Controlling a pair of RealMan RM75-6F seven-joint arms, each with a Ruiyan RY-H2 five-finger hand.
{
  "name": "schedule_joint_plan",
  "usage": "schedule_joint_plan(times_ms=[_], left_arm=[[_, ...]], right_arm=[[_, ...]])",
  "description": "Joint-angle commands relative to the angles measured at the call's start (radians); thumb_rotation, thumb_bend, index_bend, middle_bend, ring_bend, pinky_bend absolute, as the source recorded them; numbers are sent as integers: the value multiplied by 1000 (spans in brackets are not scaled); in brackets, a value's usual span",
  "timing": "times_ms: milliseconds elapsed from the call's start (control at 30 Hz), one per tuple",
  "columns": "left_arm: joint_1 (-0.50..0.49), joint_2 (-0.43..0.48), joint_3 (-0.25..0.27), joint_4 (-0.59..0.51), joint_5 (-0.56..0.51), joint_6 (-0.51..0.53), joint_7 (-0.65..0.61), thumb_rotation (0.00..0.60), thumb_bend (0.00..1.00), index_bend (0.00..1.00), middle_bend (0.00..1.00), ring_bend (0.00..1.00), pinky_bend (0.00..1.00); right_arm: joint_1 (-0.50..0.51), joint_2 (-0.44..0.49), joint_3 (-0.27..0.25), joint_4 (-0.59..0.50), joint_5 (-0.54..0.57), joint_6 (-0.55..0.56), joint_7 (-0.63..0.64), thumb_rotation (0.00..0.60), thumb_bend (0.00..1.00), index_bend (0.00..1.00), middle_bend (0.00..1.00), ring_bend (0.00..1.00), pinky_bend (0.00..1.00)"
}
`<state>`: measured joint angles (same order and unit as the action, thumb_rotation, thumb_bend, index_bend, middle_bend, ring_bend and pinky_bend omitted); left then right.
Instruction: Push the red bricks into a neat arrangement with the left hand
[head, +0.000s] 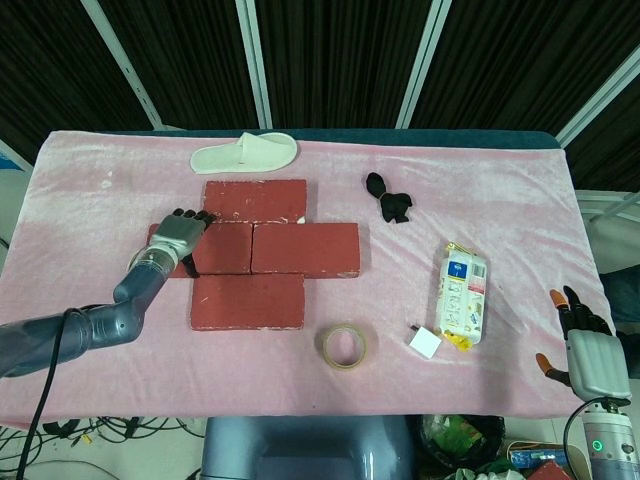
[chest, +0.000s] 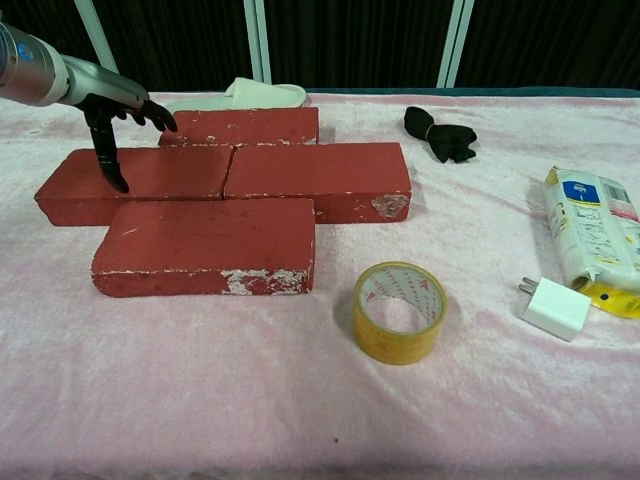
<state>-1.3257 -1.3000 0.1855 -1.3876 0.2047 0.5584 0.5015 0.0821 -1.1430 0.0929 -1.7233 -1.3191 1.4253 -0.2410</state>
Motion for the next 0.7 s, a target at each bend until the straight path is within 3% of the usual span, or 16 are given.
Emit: schedule_joint_plan(times_ms=[33,133,267,333,433,533,700], left_arm=[[32,63,-44,-70,75,55,-56,600,0,0,23,0,0],[102,133,-90,-154,213,149,-129,600,0,0,25,0,0],[269,246,-100,-287,546,320,-261,600,3,0,29,0,0],[325,280,-82,-323,637,386,-290,600,10,0,29,0,0],[493,347,-15,-380,859,616,-344,600,15,0,29,0,0],[645,357,33,-375,981,811,-396,600,15,0,27,0,0],[827,327,99,-326,1067,958,-467,600,15,0,22,0,0]], right_arm=[[0,0,-1,1,-2,0,-1,600,150,75,0,124,200],[0,0,-2,1,-2,0,0,600,150,75,0,124,200],[-1,-1,-4,2,-6,2,-5,600,151,75,0,125,200],[-1,-1,-4,2,-7,3,-7,600,150,75,0,124,200],[-1,-4,-5,3,-10,7,-15,600,151,75,0,125,200],[-1,-7,-6,3,-12,9,-23,600,151,75,0,124,200],[-2,-10,-9,3,-15,12,-32,600,150,75,0,124,200]])
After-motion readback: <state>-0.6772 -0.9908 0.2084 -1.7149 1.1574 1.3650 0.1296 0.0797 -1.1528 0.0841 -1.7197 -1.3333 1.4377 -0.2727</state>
